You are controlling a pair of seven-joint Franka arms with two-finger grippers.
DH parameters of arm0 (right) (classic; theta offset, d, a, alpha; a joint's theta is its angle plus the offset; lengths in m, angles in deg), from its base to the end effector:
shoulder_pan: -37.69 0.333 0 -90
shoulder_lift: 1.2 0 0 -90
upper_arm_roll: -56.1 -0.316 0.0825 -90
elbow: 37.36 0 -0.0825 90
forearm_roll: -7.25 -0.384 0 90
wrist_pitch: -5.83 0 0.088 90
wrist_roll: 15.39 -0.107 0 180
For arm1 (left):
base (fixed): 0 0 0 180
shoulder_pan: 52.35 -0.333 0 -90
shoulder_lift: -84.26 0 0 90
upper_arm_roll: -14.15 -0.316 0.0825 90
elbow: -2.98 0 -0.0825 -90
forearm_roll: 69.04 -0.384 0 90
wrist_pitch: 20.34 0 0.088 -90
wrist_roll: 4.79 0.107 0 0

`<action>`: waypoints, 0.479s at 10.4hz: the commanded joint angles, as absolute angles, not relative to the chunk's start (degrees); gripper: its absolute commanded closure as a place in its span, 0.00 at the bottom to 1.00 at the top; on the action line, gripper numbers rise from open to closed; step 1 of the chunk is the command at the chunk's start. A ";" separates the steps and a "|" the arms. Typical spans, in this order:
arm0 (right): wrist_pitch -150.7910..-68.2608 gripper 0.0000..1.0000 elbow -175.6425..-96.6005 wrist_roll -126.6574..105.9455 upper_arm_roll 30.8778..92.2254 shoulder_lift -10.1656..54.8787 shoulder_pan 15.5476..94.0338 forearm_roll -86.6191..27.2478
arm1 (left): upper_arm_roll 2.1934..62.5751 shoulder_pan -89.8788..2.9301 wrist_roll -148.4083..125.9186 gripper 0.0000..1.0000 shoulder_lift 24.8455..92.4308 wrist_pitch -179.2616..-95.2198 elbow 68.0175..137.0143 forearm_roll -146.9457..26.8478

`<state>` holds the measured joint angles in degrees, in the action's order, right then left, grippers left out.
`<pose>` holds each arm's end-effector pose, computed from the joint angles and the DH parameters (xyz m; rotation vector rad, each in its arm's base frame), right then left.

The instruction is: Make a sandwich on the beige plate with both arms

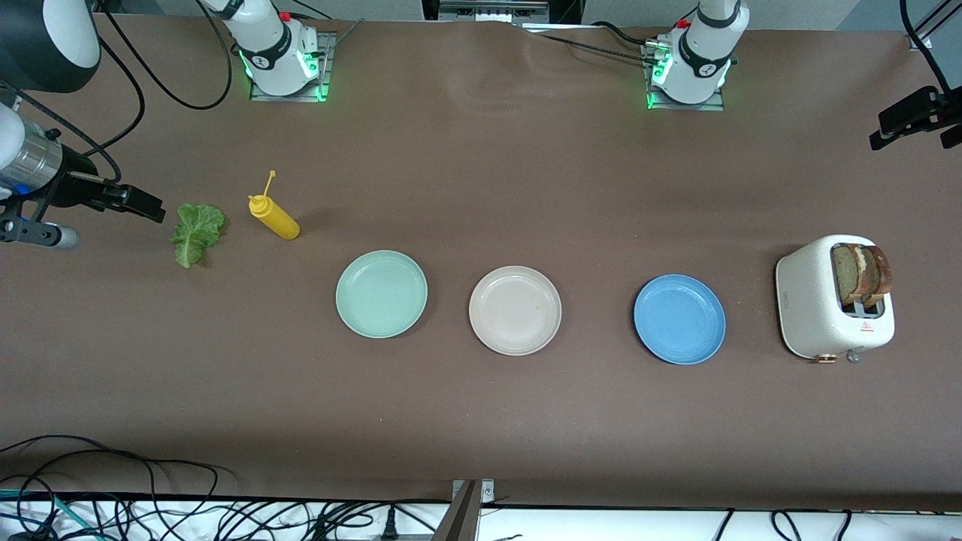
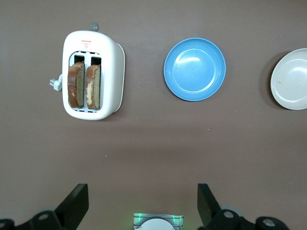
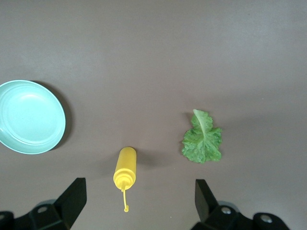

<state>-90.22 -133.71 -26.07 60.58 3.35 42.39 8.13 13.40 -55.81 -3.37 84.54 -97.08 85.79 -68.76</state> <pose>0.5786 0.0021 0.5360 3.0970 -0.2800 -0.1276 0.5263 0.0382 0.6658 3.1269 0.0748 -0.1576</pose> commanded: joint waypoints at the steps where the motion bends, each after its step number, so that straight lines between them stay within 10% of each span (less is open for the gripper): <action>1: -89.44 0.00 -133.43 -26.29 60.58 3.20 42.17 7.34 | 13.36 -55.69 -2.51 0.00 84.26 -97.07 85.33 -67.63; 5: -89.53 0.00 -133.43 -26.29 60.58 3.20 42.17 7.34 | 13.79 -56.13 -2.42 0.00 91.17 -102.14 95.22 -65.17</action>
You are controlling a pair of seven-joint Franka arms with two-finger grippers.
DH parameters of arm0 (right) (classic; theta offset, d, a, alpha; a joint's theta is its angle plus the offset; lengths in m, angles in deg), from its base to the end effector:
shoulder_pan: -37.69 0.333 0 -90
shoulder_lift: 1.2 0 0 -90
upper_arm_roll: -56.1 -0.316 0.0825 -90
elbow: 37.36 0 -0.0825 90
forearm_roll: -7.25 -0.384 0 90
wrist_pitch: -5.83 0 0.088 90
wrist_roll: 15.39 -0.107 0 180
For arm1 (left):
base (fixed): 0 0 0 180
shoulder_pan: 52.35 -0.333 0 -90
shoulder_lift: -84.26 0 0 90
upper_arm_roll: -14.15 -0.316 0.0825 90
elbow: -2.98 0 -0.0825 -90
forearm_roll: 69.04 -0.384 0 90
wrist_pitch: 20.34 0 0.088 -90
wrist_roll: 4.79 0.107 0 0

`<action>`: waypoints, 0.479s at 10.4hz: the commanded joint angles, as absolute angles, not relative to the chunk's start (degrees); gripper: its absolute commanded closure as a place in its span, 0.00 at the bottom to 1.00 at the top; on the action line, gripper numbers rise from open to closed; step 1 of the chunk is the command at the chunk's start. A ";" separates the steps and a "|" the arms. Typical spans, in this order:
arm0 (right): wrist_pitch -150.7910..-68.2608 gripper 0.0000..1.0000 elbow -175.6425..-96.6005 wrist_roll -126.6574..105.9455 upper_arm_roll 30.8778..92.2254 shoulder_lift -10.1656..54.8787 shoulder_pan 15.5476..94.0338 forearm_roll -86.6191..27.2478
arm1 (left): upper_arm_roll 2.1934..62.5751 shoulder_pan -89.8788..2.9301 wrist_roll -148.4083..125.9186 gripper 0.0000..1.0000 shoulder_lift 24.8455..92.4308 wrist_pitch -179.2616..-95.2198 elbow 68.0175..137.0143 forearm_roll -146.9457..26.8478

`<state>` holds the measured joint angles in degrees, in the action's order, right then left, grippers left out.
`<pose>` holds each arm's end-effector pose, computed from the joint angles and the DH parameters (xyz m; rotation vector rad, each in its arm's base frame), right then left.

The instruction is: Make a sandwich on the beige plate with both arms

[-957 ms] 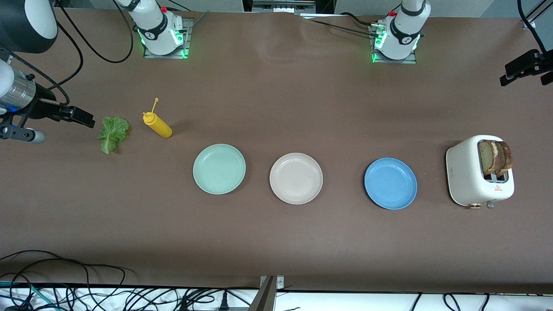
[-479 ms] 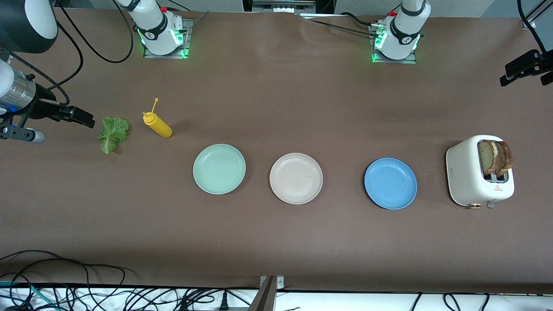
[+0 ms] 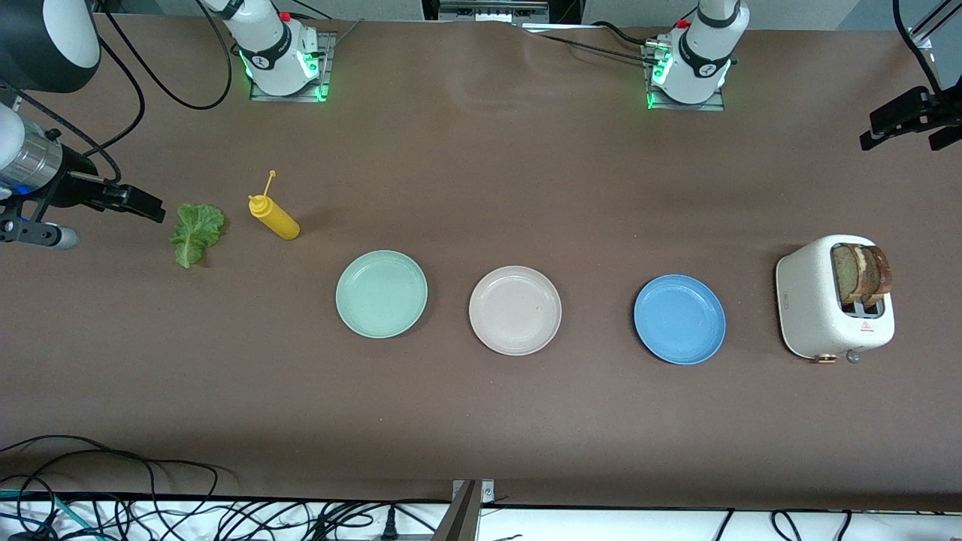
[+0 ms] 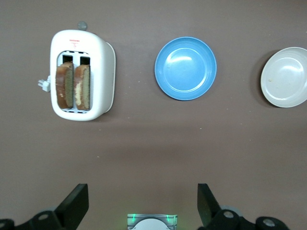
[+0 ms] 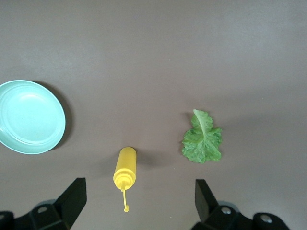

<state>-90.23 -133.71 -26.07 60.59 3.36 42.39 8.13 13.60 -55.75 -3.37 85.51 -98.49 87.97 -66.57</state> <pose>0.5786 0.0020 0.5359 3.0970 -0.2802 -0.1276 0.5246 0.0310 0.6597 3.0902 0.0577 -0.1476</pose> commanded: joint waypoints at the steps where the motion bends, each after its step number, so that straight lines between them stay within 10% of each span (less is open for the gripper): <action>1: -89.53 0.00 -133.43 -26.29 60.67 3.20 42.17 7.34 | 13.79 -56.13 -2.42 0.00 91.55 -102.34 95.79 -65.17; 5: -89.53 0.00 -133.43 -26.29 60.67 3.29 42.17 7.34 | 13.62 -56.30 -2.51 0.00 88.15 -102.61 95.62 -66.05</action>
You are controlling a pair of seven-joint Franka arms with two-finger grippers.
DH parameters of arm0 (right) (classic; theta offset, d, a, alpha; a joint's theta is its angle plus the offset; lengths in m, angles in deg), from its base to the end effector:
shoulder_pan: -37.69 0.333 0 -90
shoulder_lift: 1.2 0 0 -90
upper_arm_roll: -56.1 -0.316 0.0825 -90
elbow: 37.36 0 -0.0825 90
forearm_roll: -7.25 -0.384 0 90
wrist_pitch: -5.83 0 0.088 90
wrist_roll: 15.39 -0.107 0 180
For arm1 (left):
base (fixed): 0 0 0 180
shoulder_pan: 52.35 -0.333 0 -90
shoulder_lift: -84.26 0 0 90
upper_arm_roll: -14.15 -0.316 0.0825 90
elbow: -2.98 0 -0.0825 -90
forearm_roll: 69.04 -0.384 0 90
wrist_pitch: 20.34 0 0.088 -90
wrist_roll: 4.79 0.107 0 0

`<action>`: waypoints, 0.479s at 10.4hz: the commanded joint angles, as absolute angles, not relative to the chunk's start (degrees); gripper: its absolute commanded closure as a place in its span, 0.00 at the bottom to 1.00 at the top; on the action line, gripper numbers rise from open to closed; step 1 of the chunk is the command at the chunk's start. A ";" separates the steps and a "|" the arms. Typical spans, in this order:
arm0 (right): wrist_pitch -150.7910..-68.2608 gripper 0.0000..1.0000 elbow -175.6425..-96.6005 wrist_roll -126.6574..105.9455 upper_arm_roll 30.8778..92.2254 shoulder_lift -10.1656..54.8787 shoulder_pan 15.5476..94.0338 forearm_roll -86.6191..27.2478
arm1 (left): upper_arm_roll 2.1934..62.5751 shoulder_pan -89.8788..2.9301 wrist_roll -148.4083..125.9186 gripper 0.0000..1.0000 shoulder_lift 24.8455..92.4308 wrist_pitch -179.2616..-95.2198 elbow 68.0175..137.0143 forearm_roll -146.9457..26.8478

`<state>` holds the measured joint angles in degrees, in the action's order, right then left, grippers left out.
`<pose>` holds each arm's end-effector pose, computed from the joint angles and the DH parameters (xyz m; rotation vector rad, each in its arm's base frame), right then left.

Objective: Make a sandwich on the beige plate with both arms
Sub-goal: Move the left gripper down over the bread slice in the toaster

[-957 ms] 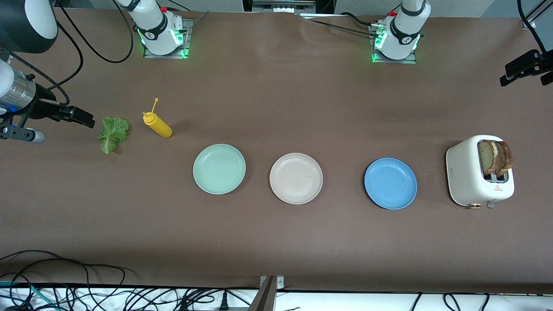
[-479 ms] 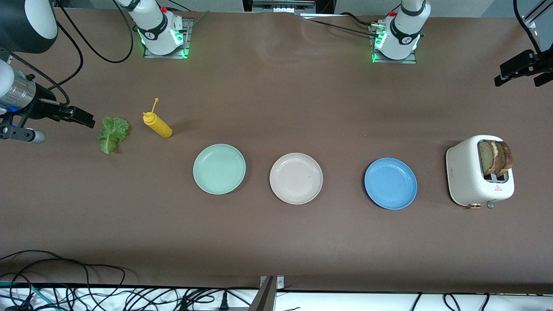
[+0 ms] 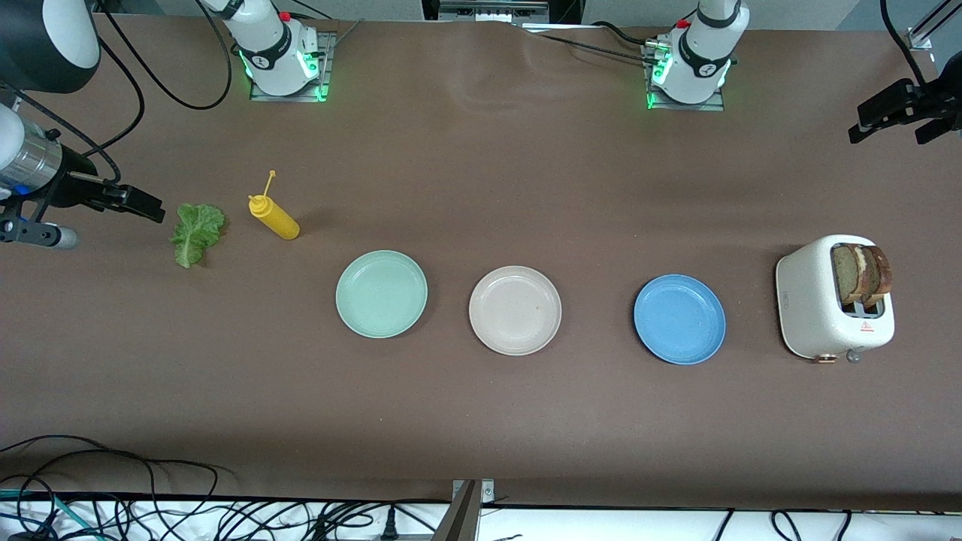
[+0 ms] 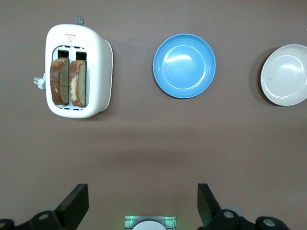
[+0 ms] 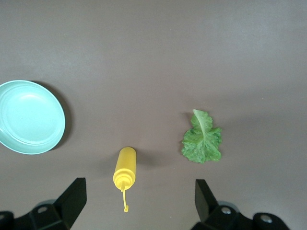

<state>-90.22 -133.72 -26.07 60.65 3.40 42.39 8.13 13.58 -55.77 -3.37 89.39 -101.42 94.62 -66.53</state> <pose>0.5787 0.0015 0.5354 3.0966 -0.2818 -0.1292 0.5088 0.0305 0.6461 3.0888 0.0618 -0.1431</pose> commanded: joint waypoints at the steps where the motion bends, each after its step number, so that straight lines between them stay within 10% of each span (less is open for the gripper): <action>1: -89.53 0.00 -133.43 -26.29 60.67 3.29 42.17 7.34 | 13.53 -56.30 -2.51 0.00 84.99 -102.69 95.62 -67.27; 5: -89.44 0.00 -133.43 -26.29 60.67 3.29 42.17 7.34 | 13.53 -59.56 -2.33 0.00 80.92 -103.57 95.70 -66.76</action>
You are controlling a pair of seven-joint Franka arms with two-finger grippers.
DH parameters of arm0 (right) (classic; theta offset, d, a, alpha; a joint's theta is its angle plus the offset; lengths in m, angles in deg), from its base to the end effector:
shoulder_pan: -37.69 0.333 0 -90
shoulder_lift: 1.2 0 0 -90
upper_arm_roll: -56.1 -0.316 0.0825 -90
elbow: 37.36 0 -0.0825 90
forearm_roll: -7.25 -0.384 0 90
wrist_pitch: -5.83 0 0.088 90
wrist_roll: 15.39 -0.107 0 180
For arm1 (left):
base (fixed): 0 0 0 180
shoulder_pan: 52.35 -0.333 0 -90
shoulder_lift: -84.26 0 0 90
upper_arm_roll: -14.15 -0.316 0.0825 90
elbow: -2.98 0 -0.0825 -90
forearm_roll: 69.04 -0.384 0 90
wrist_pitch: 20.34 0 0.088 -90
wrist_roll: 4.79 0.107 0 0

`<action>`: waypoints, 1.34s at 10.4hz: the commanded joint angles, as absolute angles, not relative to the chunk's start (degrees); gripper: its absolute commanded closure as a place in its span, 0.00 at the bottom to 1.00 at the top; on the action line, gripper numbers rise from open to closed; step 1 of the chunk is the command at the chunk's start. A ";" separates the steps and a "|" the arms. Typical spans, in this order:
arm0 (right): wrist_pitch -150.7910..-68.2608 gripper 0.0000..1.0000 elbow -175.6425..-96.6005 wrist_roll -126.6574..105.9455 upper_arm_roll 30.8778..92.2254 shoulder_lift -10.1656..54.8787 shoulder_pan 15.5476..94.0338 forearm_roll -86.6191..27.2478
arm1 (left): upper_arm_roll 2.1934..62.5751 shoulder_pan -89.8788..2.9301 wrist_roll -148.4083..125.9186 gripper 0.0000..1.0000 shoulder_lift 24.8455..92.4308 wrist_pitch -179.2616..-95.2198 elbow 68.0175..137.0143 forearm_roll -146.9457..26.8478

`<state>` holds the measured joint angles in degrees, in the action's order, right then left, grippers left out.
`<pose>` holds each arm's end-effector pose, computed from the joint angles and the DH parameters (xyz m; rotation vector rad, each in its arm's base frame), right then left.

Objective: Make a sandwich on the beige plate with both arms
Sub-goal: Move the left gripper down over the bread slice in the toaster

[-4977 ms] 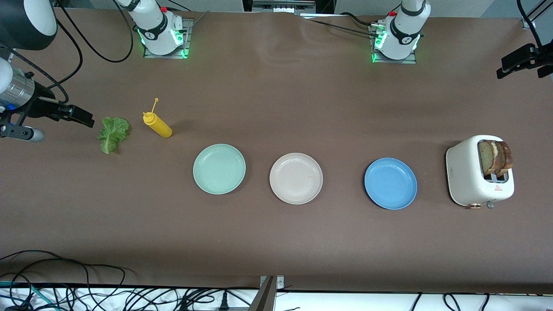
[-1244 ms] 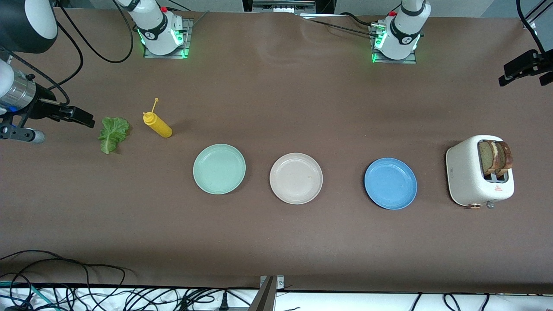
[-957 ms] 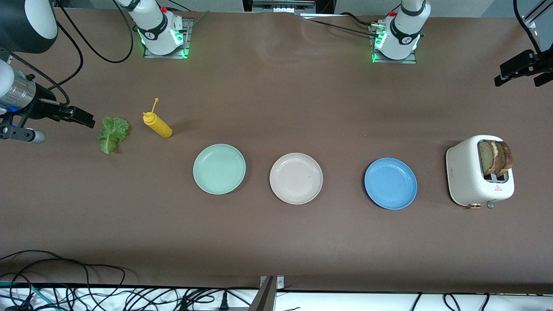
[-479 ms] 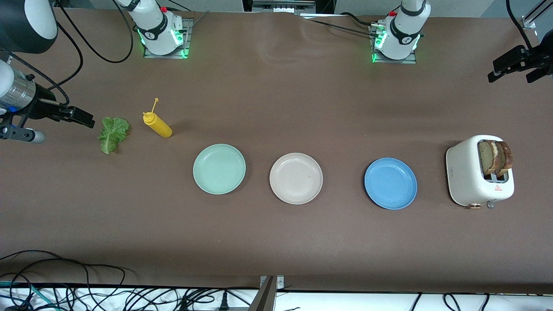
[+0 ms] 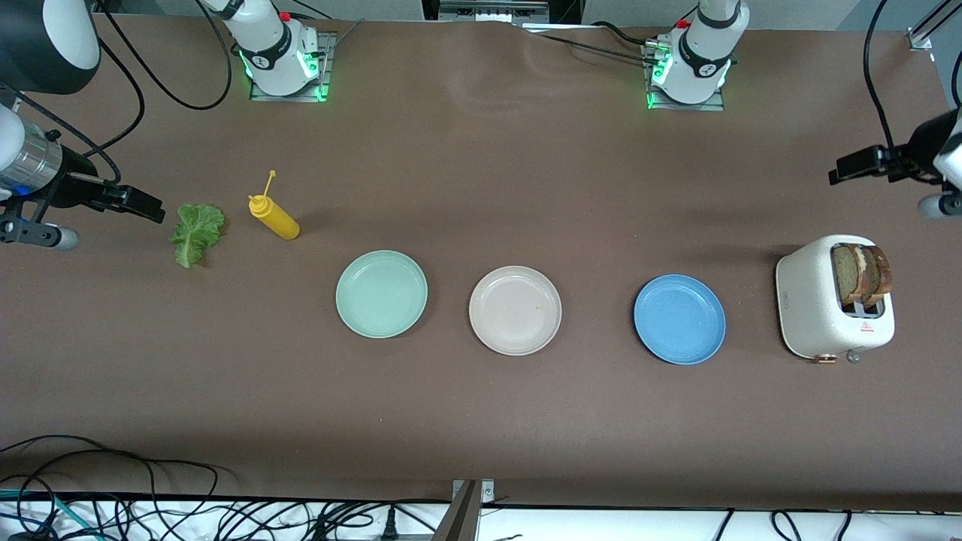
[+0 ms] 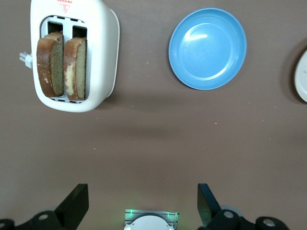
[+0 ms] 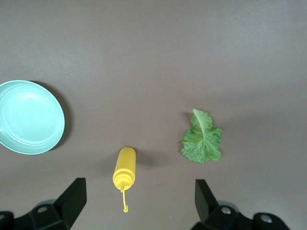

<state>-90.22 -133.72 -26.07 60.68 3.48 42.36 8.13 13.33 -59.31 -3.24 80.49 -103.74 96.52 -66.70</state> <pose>0.5790 0.0009 0.5346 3.0961 -0.2834 -0.1313 0.5498 0.0701 0.5509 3.0556 0.1668 -0.3671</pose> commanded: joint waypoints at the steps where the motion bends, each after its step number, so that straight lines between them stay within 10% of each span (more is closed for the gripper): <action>1: -89.44 0.00 -133.43 -26.29 60.67 3.29 42.17 7.34 | 13.53 -59.56 -2.33 0.00 80.92 -103.57 95.70 -66.84; 14: -89.35 0.00 -133.60 -26.29 60.76 3.29 42.17 7.34 | 13.44 -63.69 3.82 0.00 73.80 -133.62 110.72 -74.82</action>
